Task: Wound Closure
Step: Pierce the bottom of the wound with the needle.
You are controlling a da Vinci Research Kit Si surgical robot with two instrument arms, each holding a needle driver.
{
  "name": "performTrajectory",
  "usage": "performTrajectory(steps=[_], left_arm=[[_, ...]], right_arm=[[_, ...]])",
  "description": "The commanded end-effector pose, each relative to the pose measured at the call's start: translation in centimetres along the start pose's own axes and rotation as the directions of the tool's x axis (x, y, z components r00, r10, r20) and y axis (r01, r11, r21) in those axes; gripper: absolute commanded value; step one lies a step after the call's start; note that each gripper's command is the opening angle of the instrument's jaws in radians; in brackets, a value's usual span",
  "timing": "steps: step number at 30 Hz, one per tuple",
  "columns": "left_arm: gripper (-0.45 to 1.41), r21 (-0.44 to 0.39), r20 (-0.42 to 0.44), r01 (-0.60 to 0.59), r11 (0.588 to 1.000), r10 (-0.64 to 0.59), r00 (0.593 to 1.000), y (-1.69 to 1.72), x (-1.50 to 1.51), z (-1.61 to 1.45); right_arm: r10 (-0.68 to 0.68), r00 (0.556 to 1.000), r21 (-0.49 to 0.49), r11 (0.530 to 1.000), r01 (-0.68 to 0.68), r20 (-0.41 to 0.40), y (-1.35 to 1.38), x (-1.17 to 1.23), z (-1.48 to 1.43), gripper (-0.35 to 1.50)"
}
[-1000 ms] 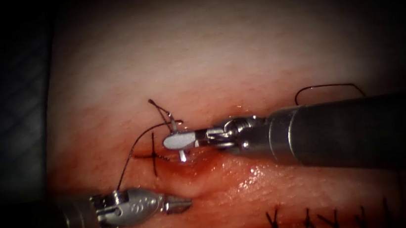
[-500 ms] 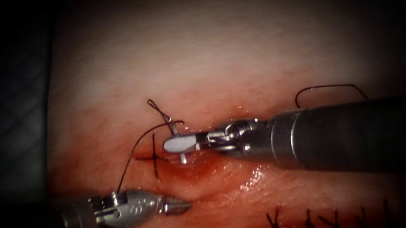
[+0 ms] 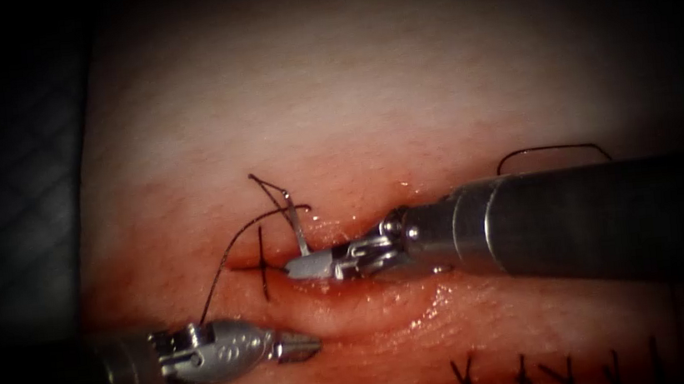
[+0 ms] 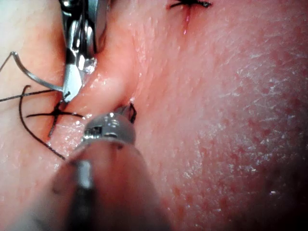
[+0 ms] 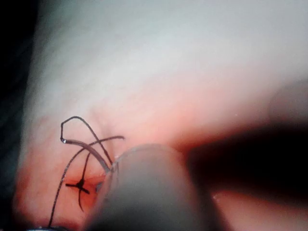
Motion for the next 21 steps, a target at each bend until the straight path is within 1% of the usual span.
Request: performTrajectory(steps=[1,5,6,7,8,11,14,15,16,17,18,19,20,21], left_arm=[[-0.45,-0.001,-0.001,-0.001,1.000,0.001,1.000,-0.01,-0.01,0.09],[-0.45,-0.001,-0.001,-0.001,1.000,0.001,1.000,0.00,-0.02,0.08],[-0.45,-0.001,-0.001,-0.001,1.000,0.001,1.000,0.00,-0.02,0.08],[-0.45,-0.001,0.000,-0.001,1.000,0.001,1.000,0.00,-0.02,0.08],[-0.45,0.000,0.000,-0.001,1.000,0.001,1.000,0.01,-0.01,0.08],[-0.45,0.000,0.000,0.000,1.000,0.000,1.000,0.02,0.00,0.07],[-0.45,0.001,0.000,0.000,1.000,0.000,1.000,0.04,0.00,0.07],[-0.45,0.001,0.001,0.000,1.000,0.000,1.000,0.04,0.00,0.07],[-0.45,0.001,0.001,-0.001,1.000,0.001,1.000,0.04,0.00,0.07],[-0.45,0.001,0.001,-0.001,1.000,0.001,1.000,0.04,0.00,0.07],[-0.45,0.002,0.001,-0.001,1.000,0.001,1.000,0.05,0.00,0.07],[-0.45,0.002,0.001,-0.001,1.000,0.001,1.000,0.05,0.00,0.07],[-0.45,0.002,0.001,-0.001,1.000,0.001,1.000,0.05,0.00,0.07],[-0.45,0.002,0.001,-0.002,1.000,0.002,1.000,0.06,0.00,0.07]], right_arm=[[0.019,1.000,0.000,1.000,-0.019,0.011,0.06,-0.06,0.08,-0.35],[0.029,0.999,-0.010,1.000,-0.029,0.015,0.05,-0.17,0.09,-0.35],[0.030,1.000,-0.009,1.000,-0.030,0.010,0.04,-0.18,0.08,-0.35],[0.032,0.999,-0.006,0.999,-0.032,-0.013,0.02,-0.17,0.08,-0.35],[0.011,1.000,0.034,0.999,-0.010,-0.029,-0.05,-0.11,0.06,-0.35],[-0.083,0.988,0.065,0.994,0.092,-0.129,-0.19,0.07,-0.01,-0.35],[-0.219,0.959,0.066,0.970,0.234,-0.183,-0.27,0.23,-0.05,-0.35],[-0.323,0.922,0.033,0.941,0.338,-0.214,-0.27,0.33,-0.07,-0.06],[-0.361,0.904,0.016,0.927,0.375,-0.231,-0.26,0.37,-0.08,0.02],[-0.425,0.870,-0.013,0.900,0.436,-0.251,-0.24,0.42,-0.10,0.14],[-0.461,0.847,-0.033,0.882,0.470,-0.263,-0.24,0.47,-0.12,0.51],[-0.502,0.822,-0.052,0.860,0.508,-0.270,-0.24,0.51,-0.13,0.78],[-0.541,0.793,-0.071,0.836,0.545,-0.279,-0.23,0.57,-0.15,1.00],[-0.560,0.778,-0.083,0.823,0.562,-0.283,-0.23,0.59,-0.16,1.08]])
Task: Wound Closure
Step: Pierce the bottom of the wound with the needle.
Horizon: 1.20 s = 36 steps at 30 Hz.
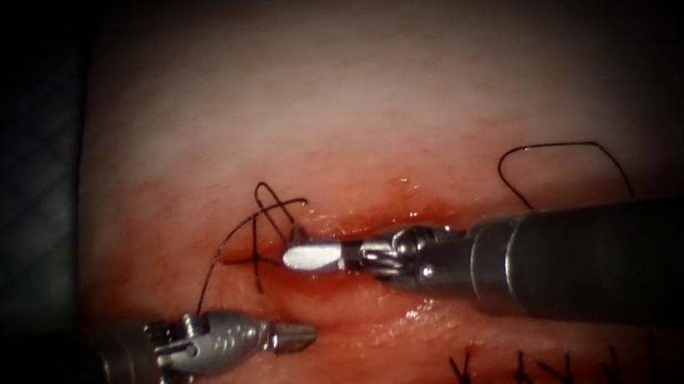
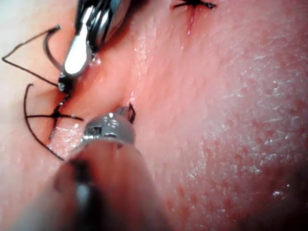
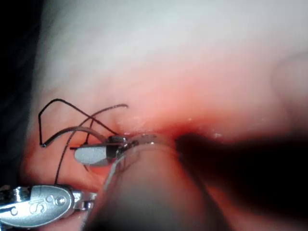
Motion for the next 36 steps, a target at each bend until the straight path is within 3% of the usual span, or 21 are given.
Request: performTrajectory(steps=[1,3,11,20,28,33,34,36], left_arm=[[-0.45,0.000,-0.001,-0.003,1.000,0.003,1.000,0.01,-0.01,0.08],[-0.45,0.000,-0.001,-0.003,1.000,0.003,1.000,0.01,-0.01,0.08],[-0.45,0.002,0.000,-0.005,1.000,0.005,1.000,0.04,-0.02,0.09],[-0.45,0.006,0.002,-0.006,1.000,0.006,1.000,0.06,-0.03,0.10],[-0.45,0.004,0.006,-0.010,1.000,0.010,1.000,0.10,-0.05,0.11],[-0.45,0.000,0.007,-0.011,1.000,0.011,1.000,0.11,-0.06,0.11],[-0.45,0.000,0.007,-0.011,1.000,0.011,1.000,0.11,-0.06,0.11],[-0.45,0.000,0.007,-0.011,1.000,0.011,1.000,0.11,-0.06,0.11]], right_arm=[[-0.038,0.999,-0.009,0.999,0.038,-0.008,0.10,0.02,0.06,1.15],[-0.132,0.991,-0.026,0.991,0.132,-0.020,0.16,0.11,0.05,1.30],[-0.407,0.913,-0.101,0.910,0.402,-0.037,0.26,0.45,-0.01,1.42],[-0.533,0.846,-0.144,0.838,0.526,-0.016,0.06,0.68,0.01,1.35],[-0.595,0.803,-0.182,0.793,0.582,-0.023,0.03,0.97,0.06,1.43],[-0.675,0.738,-0.192,0.726,0.661,-0.009,0.06,1.04,0.08,1.45],[-0.716,0.698,-0.194,0.684,0.703,0.003,0.06,1.04,0.10,1.45],[-0.744,0.669,-0.196,0.654,0.731,0.011,0.06,1.04,0.12,1.45]])
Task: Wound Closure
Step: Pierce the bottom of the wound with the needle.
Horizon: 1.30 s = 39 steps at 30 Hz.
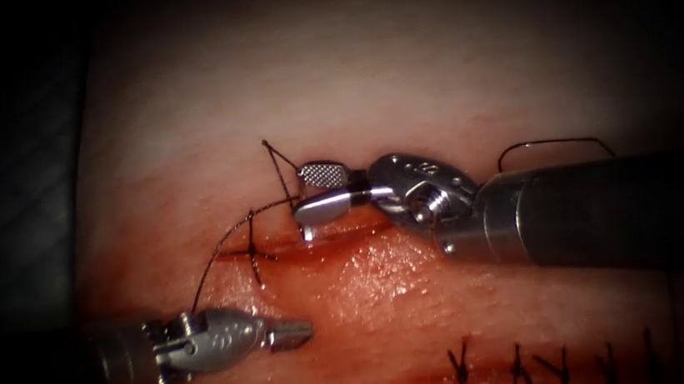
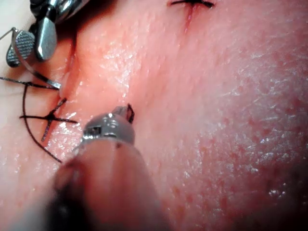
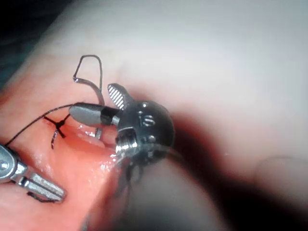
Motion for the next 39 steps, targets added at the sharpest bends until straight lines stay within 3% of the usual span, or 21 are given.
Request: performTrajectory(steps=[1,18,23,24,25,26,29,32,39], left_arm=[[-0.45,-0.001,-0.001,0.000,1.000,0.000,1.000,0.00,0.00,0.08],[-0.45,-0.006,0.003,-0.002,1.000,0.002,1.000,0.01,-0.01,0.09],[-0.45,-0.006,0.003,-0.003,1.000,0.003,1.000,0.01,-0.02,0.08],[-0.45,-0.007,0.003,-0.003,1.000,0.003,1.000,0.01,-0.02,0.08],[-0.45,-0.007,0.003,-0.003,1.000,0.003,1.000,0.01,-0.02,0.07],[-0.45,-0.007,0.003,-0.004,1.000,0.004,1.000,0.01,-0.02,0.07],[-0.45,-0.008,0.002,-0.004,1.000,0.004,1.000,0.01,-0.03,0.06],[-0.45,-0.009,0.002,-0.005,1.000,0.005,1.000,0.02,-0.04,0.04],[-0.45,-0.009,0.002,-0.005,1.000,0.005,1.000,0.02,-0.04,0.05]], right_arm=[[-0.017,1.000,-0.003,1.000,0.017,-0.001,0.02,-0.04,0.08,1.45],[-0.080,0.997,0.038,0.996,0.080,0.018,-0.02,-0.13,0.22,1.20],[-0.084,0.996,0.047,0.996,0.082,0.043,-0.04,-0.19,0.27,0.91],[-0.084,0.996,0.046,0.996,0.082,0.043,-0.04,-0.20,0.27,0.74],[-0.038,0.998,0.045,0.998,0.036,0.044,-0.03,-0.20,0.25,-0.28],[0.021,0.999,0.043,0.999,-0.023,0.046,-0.02,-0.20,0.25,-0.35],[0.226,0.972,0.031,0.973,-0.228,0.062,0.00,-0.19,0.24,-0.35],[0.303,0.942,0.006,0.952,-0.307,0.145,-0.03,-0.26,0.24,-0.35],[0.439,0.869,0.009,0.892,-0.453,0.229,-0.15,-0.35,0.21,-0.35]])
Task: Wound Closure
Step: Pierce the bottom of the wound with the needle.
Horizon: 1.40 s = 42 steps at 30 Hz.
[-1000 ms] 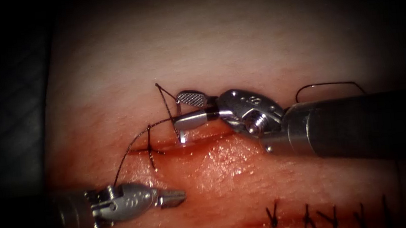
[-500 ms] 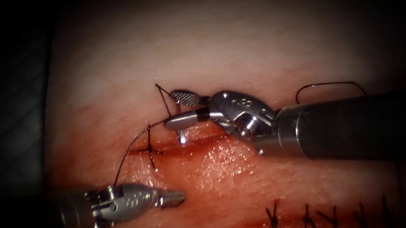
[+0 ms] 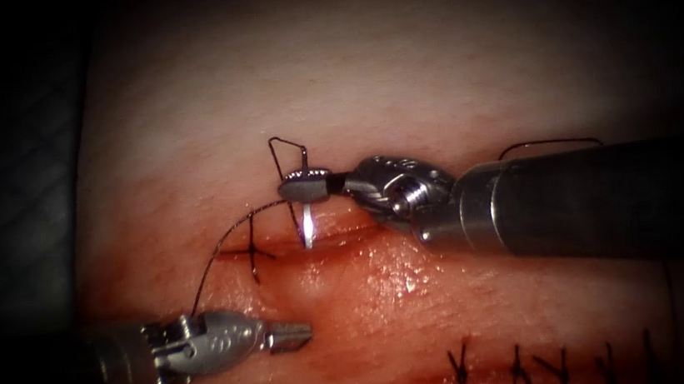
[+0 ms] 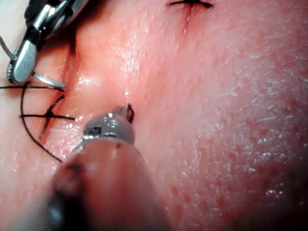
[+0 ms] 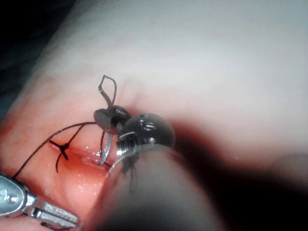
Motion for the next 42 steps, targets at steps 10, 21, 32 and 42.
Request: performTrajectory(steps=[10,21,32,42], left_arm=[[-0.45,0.000,-0.001,0.000,1.000,0.000,1.000,0.00,-0.01,0.09],[-0.45,0.001,-0.001,0.001,1.000,-0.001,1.000,-0.01,-0.01,0.11],[-0.45,0.003,0.000,0.002,1.000,-0.002,1.000,-0.01,0.01,0.13],[-0.45,0.003,-0.001,0.002,1.000,-0.002,1.000,-0.02,0.01,0.13]], right_arm=[[0.300,0.948,0.124,0.942,-0.312,0.102,-0.20,-0.16,0.11,-0.35],[0.636,0.726,0.110,0.727,-0.677,0.261,-0.34,-0.52,0.15,-0.35],[0.746,0.553,0.129,0.548,-0.827,0.371,-0.56,-0.71,0.11,-0.35],[0.758,0.495,0.128,0.491,-0.862,0.424,-0.85,-0.86,0.07,-0.35]])
